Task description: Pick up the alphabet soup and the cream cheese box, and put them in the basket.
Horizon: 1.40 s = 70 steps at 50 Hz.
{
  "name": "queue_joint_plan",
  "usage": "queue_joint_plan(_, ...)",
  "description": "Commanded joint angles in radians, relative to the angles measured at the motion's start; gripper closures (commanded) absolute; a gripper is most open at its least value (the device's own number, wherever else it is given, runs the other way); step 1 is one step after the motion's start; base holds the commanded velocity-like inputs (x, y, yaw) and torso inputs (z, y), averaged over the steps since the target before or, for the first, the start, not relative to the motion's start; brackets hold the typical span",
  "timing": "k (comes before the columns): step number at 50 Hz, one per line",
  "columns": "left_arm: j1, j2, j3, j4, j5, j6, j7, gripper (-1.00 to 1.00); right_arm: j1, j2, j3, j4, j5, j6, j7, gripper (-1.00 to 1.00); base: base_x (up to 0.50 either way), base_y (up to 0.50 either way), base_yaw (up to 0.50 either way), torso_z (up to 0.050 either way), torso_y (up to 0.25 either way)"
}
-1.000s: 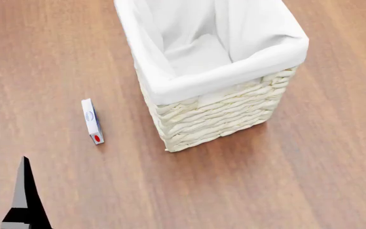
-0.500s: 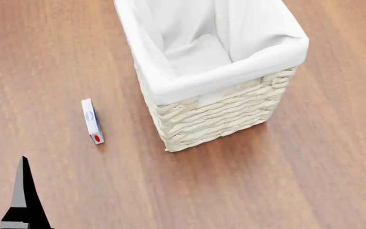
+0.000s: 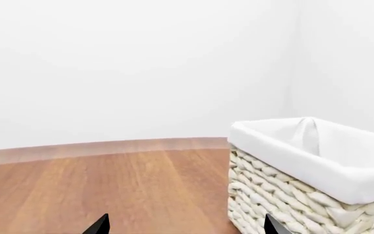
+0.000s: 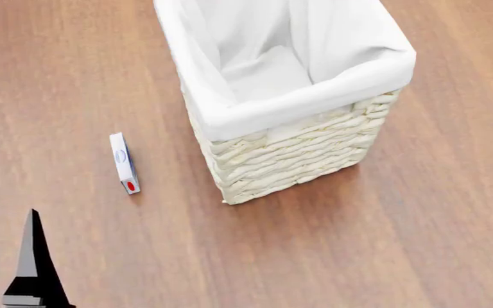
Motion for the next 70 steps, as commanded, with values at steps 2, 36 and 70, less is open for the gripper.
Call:
queue_joint_plan(2,-0.005,0.0,0.001,-0.011,-0.004,0.003,-0.002,-1.0,0.009,-0.021,-0.01,0.046,-0.003,0.001,-0.022,-1.0,0.0,0.0,0.0,0.0,0.0)
queue_joint_plan(36,-0.002,-0.01,0.009,-0.005,0.001,0.001,-0.013,-1.0,0.003,-0.025,-0.014,0.052,-0.021,-0.014,-0.027,1.0,0.0,0.0,0.0,0.0,0.0)
queue_joint_plan(70,-0.006,-0.016,0.02,-0.005,-0.01,0.006,-0.011,-1.0,0.762,0.206,-0.107,-0.377,-0.376,0.099,0.224,1.0,0.0,0.0,0.0,0.0,0.0)
